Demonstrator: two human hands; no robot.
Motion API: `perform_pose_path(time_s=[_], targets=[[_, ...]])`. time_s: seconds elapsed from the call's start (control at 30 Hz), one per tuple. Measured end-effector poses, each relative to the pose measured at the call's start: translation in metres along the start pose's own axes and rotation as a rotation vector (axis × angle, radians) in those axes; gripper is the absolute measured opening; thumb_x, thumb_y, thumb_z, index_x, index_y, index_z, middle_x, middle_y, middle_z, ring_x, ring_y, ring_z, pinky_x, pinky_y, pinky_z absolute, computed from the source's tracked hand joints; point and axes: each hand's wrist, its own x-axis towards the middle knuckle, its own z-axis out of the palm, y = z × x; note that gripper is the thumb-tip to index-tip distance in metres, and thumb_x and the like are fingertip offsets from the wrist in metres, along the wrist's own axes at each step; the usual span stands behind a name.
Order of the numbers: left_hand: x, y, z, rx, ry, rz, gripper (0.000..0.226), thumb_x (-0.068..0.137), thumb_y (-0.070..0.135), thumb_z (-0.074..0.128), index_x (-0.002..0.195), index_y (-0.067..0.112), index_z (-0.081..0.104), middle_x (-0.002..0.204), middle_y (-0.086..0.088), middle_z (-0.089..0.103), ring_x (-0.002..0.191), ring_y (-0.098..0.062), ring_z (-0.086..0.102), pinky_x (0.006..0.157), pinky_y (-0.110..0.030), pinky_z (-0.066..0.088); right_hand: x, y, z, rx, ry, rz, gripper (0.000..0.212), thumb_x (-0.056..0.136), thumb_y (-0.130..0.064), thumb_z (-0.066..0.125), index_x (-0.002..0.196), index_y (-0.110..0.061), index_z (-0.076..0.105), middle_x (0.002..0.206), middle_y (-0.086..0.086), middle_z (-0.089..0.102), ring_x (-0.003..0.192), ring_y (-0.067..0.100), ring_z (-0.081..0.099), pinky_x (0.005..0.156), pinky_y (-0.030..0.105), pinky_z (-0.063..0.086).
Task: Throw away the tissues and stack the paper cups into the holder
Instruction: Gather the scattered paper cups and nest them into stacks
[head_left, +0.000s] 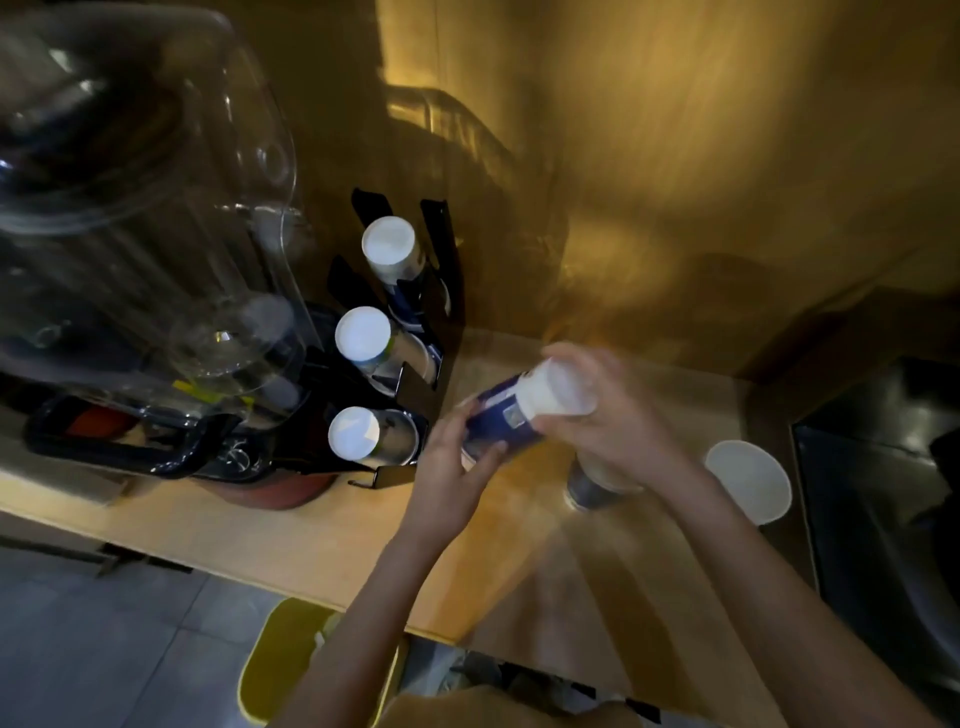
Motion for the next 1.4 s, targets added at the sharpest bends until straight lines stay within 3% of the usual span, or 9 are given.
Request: perform_pose_path(time_s=[0.07, 0.17, 0.33, 0.53, 0.8, 0.93, 1.13, 1.27, 1.4], targets=[[0.011, 0.016, -0.007, -0.094, 0.165, 0.006, 0.056, 0.082, 0.035, 0.065, 0.131, 0.026, 0.039, 0.126, 0.007, 0.044, 0.117, -0.008, 0.043, 0.094, -0.018, 0.036, -0.001, 0.000, -0.020, 0.297, 0.182, 0.098, 0.054, 0.071, -0.020, 0.076, 0.110, -0.042, 0.045, 0.112, -0.012, 0.050, 0.098, -0.003, 0.052, 0.072, 0.011, 0.045], [0.029, 0.035, -0.012, -0.341, 0.243, -0.204, 0.078, 0.075, 0.043, 0.069, 0.139, 0.020, 0.029, 0.145, -0.002, 0.035, 0.131, -0.017, 0.036, 0.108, -0.036, 0.036, -0.003, 0.003, -0.040, 0.817, 0.333, 0.321, 0.051, 0.067, -0.021, 0.076, 0.109, -0.038, 0.050, 0.109, -0.009, 0.056, 0.095, 0.009, 0.063, 0.065, 0.020, 0.058], [0.059, 0.065, -0.011, -0.931, 0.080, -0.300, 0.095, 0.067, 0.043, 0.071, 0.144, 0.030, 0.016, 0.144, -0.006, 0.040, 0.129, -0.018, 0.045, 0.100, -0.030, 0.043, -0.006, 0.011, -0.037, 1.369, 0.309, 0.497, 0.061, 0.066, -0.018, 0.069, 0.124, -0.014, 0.049, 0.118, 0.015, 0.062, 0.103, 0.027, 0.064, 0.073, 0.037, 0.060], [0.078, 0.091, 0.000, -0.949, 0.107, -0.148, 0.092, 0.059, 0.034, 0.081, 0.133, 0.040, 0.027, 0.138, -0.007, 0.048, 0.118, -0.016, 0.055, 0.097, -0.037, 0.049, -0.010, 0.023, -0.009, 1.720, 0.158, 0.489, 0.044, 0.073, -0.017, 0.060, 0.115, -0.007, 0.056, 0.113, 0.016, 0.067, 0.109, 0.032, 0.059, 0.091, 0.043, 0.049], [0.081, 0.105, -0.004, -0.720, 0.114, 0.071, 0.099, 0.048, 0.031, 0.084, 0.129, 0.046, 0.029, 0.135, 0.008, 0.049, 0.117, -0.003, 0.055, 0.084, -0.020, 0.055, -0.009, 0.032, -0.002, 1.359, -0.005, 0.402, 0.042, 0.073, -0.012, 0.057, 0.112, 0.004, 0.057, 0.121, 0.025, 0.059, 0.112, 0.034, 0.056, 0.100, 0.048, 0.040], [0.073, 0.105, -0.006, -0.368, -0.005, 0.177, 0.110, 0.052, 0.032, 0.088, 0.140, 0.038, 0.022, 0.129, 0.039, 0.038, 0.119, 0.021, 0.038, 0.094, 0.001, 0.035, 0.009, 0.024, -0.034, 1.062, 0.147, 0.288, 0.035, 0.069, -0.027, 0.066, 0.103, -0.021, 0.066, 0.112, 0.004, 0.066, 0.108, 0.018, 0.059, 0.094, 0.040, 0.042], [0.058, 0.102, 0.010, -0.093, -0.099, 0.219, 0.108, 0.054, 0.032, 0.085, 0.141, 0.039, 0.022, 0.139, 0.010, 0.044, 0.123, -0.002, 0.045, 0.096, -0.015, 0.042, 0.018, 0.005, -0.063, 0.594, 0.097, 0.196, 0.094, 0.056, -0.055, 0.071, 0.138, -0.029, 0.033, 0.117, -0.024, 0.052, 0.107, -0.011, 0.051, 0.079, 0.011, 0.045], [0.051, 0.102, 0.022, -0.075, -0.155, 0.193, 0.106, 0.052, 0.034, 0.085, 0.140, 0.038, 0.025, 0.136, 0.009, 0.047, 0.119, -0.007, 0.049, 0.097, -0.026, 0.048, 0.006, 0.006, -0.064, 0.492, 0.155, 0.229, 0.086, 0.058, -0.052, 0.071, 0.135, -0.028, 0.038, 0.119, -0.011, 0.057, 0.111, 0.004, 0.055, 0.089, 0.021, 0.045], [0.046, 0.104, 0.032, -0.116, -0.289, 0.165, 0.102, 0.050, 0.037, 0.085, 0.135, 0.044, 0.028, 0.124, 0.018, 0.052, 0.110, 0.004, 0.052, 0.088, -0.008, 0.045, -0.011, 0.011, -0.077, 0.499, 0.291, 0.257, 0.078, 0.058, -0.042, 0.081, 0.125, -0.028, 0.045, 0.102, -0.005, 0.064, 0.097, 0.010, 0.062, 0.081, 0.022, 0.049]])
